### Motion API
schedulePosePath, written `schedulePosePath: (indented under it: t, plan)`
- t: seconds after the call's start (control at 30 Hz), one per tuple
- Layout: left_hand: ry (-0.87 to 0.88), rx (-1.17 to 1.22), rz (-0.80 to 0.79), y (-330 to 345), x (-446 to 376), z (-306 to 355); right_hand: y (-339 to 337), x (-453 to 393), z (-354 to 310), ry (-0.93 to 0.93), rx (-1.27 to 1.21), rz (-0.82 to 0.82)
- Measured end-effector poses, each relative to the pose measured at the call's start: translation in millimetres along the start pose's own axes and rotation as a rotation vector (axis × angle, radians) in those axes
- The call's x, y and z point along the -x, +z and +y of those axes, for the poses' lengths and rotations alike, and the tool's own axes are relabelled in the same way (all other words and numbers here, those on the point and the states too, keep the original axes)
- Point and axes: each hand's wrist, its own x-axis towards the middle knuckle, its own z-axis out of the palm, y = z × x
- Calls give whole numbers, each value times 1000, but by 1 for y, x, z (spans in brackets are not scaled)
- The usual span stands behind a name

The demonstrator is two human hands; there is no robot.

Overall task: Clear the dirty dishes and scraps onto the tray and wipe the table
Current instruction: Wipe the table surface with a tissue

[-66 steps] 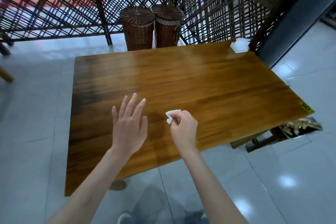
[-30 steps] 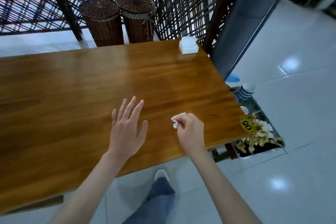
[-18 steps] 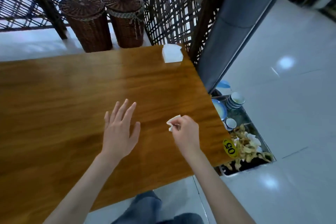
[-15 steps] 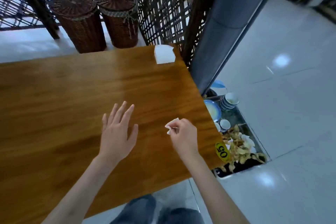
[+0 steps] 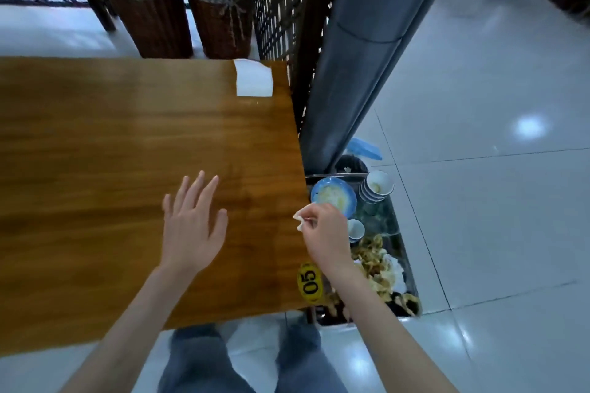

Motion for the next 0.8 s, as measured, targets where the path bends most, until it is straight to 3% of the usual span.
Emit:
schedulePosePath:
  t: [0.23,0.5,0.8]
  plan:
    - [-188,-1,85,33,28,40,-19,-14,49,-87,15,-120]
    - [-306,-86,61,55,44,23,13,-12,58,-176,22,-286]
    - [-253,-147,-13,76,27,-12,48,-30,41,-245,90,-289]
